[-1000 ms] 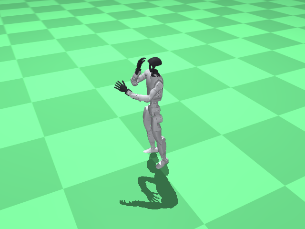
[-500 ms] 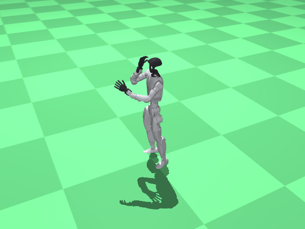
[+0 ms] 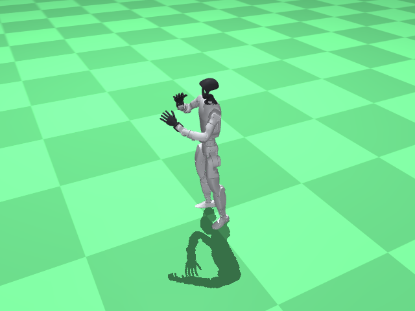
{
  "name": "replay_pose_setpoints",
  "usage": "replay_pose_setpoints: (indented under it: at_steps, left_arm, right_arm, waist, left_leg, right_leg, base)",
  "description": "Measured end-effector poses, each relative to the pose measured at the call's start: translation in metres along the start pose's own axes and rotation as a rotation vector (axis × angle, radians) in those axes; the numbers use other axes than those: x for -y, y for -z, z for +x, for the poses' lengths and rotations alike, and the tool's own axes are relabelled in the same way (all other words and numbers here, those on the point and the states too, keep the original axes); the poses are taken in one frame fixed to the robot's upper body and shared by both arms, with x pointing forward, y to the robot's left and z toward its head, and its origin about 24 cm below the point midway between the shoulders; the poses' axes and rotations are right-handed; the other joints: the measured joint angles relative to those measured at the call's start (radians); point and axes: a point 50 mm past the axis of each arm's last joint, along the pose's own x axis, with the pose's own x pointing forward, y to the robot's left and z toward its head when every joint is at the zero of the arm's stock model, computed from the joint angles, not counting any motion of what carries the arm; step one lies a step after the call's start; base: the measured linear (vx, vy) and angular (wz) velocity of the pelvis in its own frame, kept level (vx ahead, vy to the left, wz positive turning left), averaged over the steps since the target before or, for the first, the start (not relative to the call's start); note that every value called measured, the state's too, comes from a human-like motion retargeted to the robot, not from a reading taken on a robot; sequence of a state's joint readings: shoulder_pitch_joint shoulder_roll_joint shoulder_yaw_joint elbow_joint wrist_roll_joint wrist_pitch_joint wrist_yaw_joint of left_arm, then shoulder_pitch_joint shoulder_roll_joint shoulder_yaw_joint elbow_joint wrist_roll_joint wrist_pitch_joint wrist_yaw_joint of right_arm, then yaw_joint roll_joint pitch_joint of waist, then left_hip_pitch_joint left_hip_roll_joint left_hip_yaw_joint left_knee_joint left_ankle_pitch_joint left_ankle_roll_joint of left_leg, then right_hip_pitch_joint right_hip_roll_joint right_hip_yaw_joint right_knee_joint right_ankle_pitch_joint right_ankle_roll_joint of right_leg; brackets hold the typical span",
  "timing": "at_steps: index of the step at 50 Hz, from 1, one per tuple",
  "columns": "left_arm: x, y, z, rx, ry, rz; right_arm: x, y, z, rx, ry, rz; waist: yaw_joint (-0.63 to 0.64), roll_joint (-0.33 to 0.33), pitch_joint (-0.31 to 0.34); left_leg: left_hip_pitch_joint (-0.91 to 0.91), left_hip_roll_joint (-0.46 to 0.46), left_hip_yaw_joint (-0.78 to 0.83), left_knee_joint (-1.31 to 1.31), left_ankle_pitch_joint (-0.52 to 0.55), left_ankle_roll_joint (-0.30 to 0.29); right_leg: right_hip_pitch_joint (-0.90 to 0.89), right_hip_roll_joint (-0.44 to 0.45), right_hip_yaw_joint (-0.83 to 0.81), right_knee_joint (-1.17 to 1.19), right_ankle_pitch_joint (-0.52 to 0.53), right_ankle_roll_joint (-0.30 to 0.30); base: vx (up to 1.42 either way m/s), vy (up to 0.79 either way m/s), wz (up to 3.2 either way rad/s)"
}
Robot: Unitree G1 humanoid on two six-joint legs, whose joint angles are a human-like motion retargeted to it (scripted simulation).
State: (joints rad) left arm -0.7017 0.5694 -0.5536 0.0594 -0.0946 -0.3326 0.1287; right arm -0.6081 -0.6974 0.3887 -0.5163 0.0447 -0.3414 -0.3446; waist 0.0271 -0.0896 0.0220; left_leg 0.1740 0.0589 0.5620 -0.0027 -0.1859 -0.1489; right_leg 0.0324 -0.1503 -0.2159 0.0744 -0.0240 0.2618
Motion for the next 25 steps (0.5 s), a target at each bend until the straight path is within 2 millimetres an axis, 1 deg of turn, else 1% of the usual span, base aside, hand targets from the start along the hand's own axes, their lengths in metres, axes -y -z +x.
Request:
replay_pose_setpoints:
  at_steps: [3,6,8,10,12,15,20,25]
  left_arm:
    - [-0.020,-0.007,-0.024,-0.009,0.029,0.039]
    - [-0.042,-0.021,-0.046,-0.013,0.055,0.125]
    - [-0.056,-0.033,-0.060,-0.025,0.092,0.194]
    - [-0.068,-0.044,-0.073,-0.053,0.134,0.257]
    - [-0.078,-0.053,-0.082,-0.087,0.152,0.314]
    - [-0.094,-0.069,-0.093,-0.116,0.151,0.409]
    - [-0.117,-0.090,-0.103,-0.131,0.144,0.591]
    - [-0.130,-0.101,-0.113,-0.186,0.196,0.686]
  right_arm:
    - [0.013,-0.006,-0.009,-0.044,-0.153,-0.080]
    - [0.027,-0.007,-0.021,-0.140,-0.297,-0.145]
    - [0.037,-0.008,-0.029,-0.219,-0.412,-0.198]
    - [0.048,-0.007,-0.036,-0.329,-0.514,-0.215]
    - [0.060,-0.004,-0.042,-0.444,-0.567,-0.245]
    - [0.079,-0.005,-0.047,-0.548,-0.583,-0.323]
    - [0.109,-0.017,-0.042,-0.563,-0.532,-0.492]
    - [0.134,-0.031,-0.041,-0.591,-0.516,-0.677]
  waist:
    - [0.002,0.004,0.004]
    - [0.009,0.009,0.008]
    - [0.015,0.012,0.011]
    - [0.022,0.014,0.014]
    - [0.028,0.015,0.015]
    - [0.036,0.016,0.016]
    - [0.049,0.016,0.013]
    - [0.063,0.018,0.014]
  left_leg:
    - [-0.004,0.001,0.002,0.002,0.000,-0.006]
    - [-0.009,0.005,0.006,0.004,0.001,-0.013]
    - [-0.012,0.008,0.007,0.004,0.002,-0.016]
    - [-0.014,0.010,0.007,0.005,0.003,-0.018]
    - [-0.018,0.011,0.007,0.004,0.005,-0.019]
    - [-0.023,0.014,0.004,0.003,0.009,-0.022]
    - [-0.035,0.020,-0.005,0.001,0.017,-0.031]
    - [-0.046,0.025,-0.016,0.002,0.022,-0.037]
  right_leg:
    - [-0.004,0.001,0.001,-0.002,0.001,0.000]
    - [-0.009,0.005,0.003,-0.003,0.003,0.000]
    - [-0.012,0.008,0.004,-0.004,0.004,0.000]
    - [-0.014,0.010,0.003,-0.004,0.006,0.000]
    - [-0.017,0.012,0.002,-0.005,0.008,0.000]
    - [-0.020,0.014,-0.002,-0.007,0.010,0.000]
    - [-0.026,0.020,-0.014,-0.010,0.013,0.000]
    - [-0.030,0.023,-0.027,-0.012,0.014,0.000]
  base:
    - [0.00,0.00,0.00]
    - [0.00,0.00,0.00]
    - [0.00,0.00,0.00]
    - [0.00,0.00,0.00]
    - [0.00,0.00,0.00]
    - [0.00,0.00,0.00]
    - [0.00,0.00,0.00]
    - [0.00,0.00,0.00]
